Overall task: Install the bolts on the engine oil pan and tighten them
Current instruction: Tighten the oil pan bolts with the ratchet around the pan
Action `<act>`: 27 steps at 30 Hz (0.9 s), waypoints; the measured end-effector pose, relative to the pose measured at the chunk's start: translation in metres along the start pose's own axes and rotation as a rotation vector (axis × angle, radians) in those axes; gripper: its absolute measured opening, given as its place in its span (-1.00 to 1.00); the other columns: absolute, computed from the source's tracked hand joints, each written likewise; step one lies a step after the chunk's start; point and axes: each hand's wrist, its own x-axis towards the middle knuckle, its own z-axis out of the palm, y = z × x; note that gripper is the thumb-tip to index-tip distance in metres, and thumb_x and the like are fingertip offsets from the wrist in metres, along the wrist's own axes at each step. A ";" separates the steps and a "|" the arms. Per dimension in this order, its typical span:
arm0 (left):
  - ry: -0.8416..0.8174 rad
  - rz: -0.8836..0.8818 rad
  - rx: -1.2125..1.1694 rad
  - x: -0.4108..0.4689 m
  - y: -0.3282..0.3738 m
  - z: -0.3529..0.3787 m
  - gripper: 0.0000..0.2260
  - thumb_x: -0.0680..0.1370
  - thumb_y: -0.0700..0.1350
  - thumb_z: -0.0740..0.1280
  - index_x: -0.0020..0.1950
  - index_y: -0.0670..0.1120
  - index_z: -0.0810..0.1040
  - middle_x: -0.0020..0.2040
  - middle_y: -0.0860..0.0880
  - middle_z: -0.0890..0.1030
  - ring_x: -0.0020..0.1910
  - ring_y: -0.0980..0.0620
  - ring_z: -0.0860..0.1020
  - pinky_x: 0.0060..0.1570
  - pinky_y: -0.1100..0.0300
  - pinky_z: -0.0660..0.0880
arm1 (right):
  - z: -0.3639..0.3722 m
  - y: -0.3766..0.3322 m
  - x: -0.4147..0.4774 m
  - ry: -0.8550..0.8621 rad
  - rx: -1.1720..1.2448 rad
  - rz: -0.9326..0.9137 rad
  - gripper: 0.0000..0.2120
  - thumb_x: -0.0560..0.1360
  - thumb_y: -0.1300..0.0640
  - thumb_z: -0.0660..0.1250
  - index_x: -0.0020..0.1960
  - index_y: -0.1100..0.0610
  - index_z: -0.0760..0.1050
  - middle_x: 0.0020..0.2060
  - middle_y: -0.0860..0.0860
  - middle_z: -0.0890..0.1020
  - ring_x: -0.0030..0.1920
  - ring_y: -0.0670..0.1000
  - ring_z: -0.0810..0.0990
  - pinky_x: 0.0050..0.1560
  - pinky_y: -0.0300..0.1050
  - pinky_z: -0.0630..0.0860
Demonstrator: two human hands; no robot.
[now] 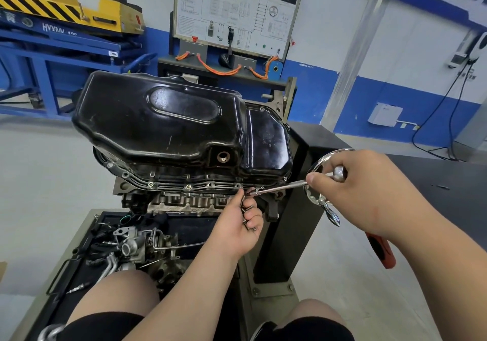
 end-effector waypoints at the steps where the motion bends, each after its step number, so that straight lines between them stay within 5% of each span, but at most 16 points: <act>1: 0.007 -0.001 -0.008 0.001 0.000 0.000 -0.74 0.60 0.05 0.23 -0.20 -0.09 0.42 -0.45 0.08 0.35 -0.62 0.16 0.24 -0.68 0.35 0.13 | 0.000 0.000 -0.001 -0.003 -0.002 -0.007 -0.67 0.42 -0.19 0.27 -0.37 0.02 0.47 -0.46 -0.05 0.51 -0.39 -0.06 0.47 -0.43 -0.17 0.30; 8: 0.005 0.033 0.041 -0.002 -0.002 -0.004 -0.72 0.61 0.10 0.19 -0.08 -0.04 0.58 -0.50 0.10 0.28 -0.62 0.17 0.21 -0.69 0.33 0.12 | 0.000 -0.001 -0.005 -0.032 0.007 -0.009 -0.68 0.38 -0.22 0.22 -0.38 -0.01 0.44 -0.45 -0.07 0.50 -0.37 -0.07 0.47 -0.40 -0.15 0.35; 27: 0.087 0.084 -0.025 0.000 -0.008 0.003 -0.73 0.61 0.11 0.20 -0.06 -0.03 0.58 -0.50 0.09 0.29 -0.63 0.16 0.20 -0.67 0.35 0.12 | 0.023 -0.007 -0.019 0.036 -0.100 -0.055 -0.70 0.44 -0.23 0.20 -0.30 -0.03 0.40 -0.40 -0.12 0.47 -0.36 -0.12 0.43 -0.41 -0.21 0.31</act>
